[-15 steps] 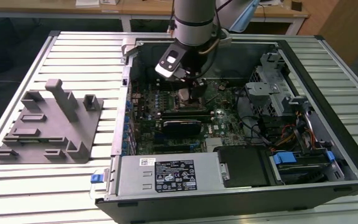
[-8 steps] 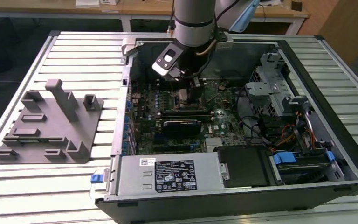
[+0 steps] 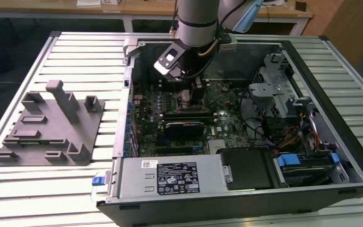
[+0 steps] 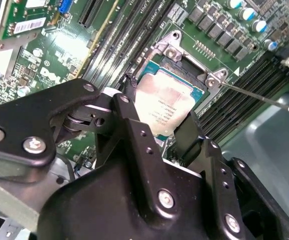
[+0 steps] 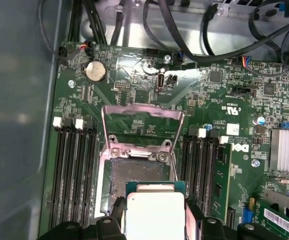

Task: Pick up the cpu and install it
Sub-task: 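Place the cpu into insertion slot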

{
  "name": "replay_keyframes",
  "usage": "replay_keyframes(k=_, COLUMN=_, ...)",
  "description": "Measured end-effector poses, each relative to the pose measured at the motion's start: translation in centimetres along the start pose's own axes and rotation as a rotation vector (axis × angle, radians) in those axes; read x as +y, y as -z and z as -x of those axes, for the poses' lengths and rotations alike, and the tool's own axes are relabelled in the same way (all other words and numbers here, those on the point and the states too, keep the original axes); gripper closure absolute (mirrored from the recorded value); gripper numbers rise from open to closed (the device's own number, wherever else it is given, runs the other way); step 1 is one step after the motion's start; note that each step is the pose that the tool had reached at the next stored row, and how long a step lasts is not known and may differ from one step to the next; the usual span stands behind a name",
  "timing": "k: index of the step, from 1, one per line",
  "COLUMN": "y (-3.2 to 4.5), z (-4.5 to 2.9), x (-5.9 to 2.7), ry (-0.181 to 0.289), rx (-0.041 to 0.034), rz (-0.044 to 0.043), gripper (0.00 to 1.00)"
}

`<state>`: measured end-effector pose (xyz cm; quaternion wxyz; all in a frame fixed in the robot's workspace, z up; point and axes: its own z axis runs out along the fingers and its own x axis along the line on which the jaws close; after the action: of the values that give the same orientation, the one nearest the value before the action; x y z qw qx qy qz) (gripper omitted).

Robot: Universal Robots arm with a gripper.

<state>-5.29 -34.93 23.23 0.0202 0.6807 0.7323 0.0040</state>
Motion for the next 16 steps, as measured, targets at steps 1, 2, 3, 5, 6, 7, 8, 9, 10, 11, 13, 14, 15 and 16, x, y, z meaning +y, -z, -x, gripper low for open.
replay_keyframes(k=1, y=-0.02, z=-0.05, x=0.09, ry=-0.005, rx=-0.0001, rz=-0.0001, gripper=0.45)
replay_keyframes(k=2, y=-0.03, z=-0.1, x=0.2, ry=-0.009, rx=-0.0004, rz=-0.0003, gripper=0.45)
replay_keyframes(k=3, y=-0.06, z=-0.15, x=0.3, ry=-0.014, rx=-0.0005, rz=-0.0004, gripper=0.45)
replay_keyframes(k=5, y=-0.15, z=-0.18, x=0.42, ry=-0.027, rx=-0.0007, rz=-0.0006, gripper=0.45)
replay_keyframes(k=6, y=-0.21, z=-0.19, x=0.43, ry=-0.038, rx=-0.0011, rz=-0.0008, gripper=0.45)
replay_keyframes(k=7, y=-0.29, z=-0.19, x=0.44, ry=-0.048, rx=-0.0016, rz=-0.0012, gripper=0.45)
replay_keyframes(k=8, y=-0.37, z=-0.19, x=0.45, ry=-0.059, rx=-0.0019, rz=-0.0014, gripper=0.45)
replay_keyframes(k=9, y=-0.44, z=-0.2, x=0.47, ry=-0.068, rx=-0.002, rz=-0.0016, gripper=0.45)
replay_keyframes(k=10, y=-0.5, z=-0.21, x=0.48, ry=-0.075, rx=-0.0019, rz=-0.0019, gripper=0.45)
replay_keyframes(k=11, y=-0.58, z=-0.22, x=0.52, ry=-0.081, rx=-0.0009, rz=-0.0019, gripper=0.45)
replay_keyframes(k=13, y=-0.79, z=-0.26, x=0.6, ry=-0.088, rx=0.001, rz=-0.002, gripper=0.45)
replay_keyframes(k=14, y=-0.9, z=-0.3, x=0.63, ry=-0.089, rx=0.0014, rz=-0.002, gripper=0.45)
replay_keyframes(k=15, y=-1.02, z=-0.36, x=0.65, ry=-0.09, rx=0.0015, rz=-0.002, gripper=0.45)
replay_keyframes(k=16, y=-1.12, z=-0.45, x=0.66, ry=-0.09, rx=0.0014, rz=-0.0021, gripper=0.45)
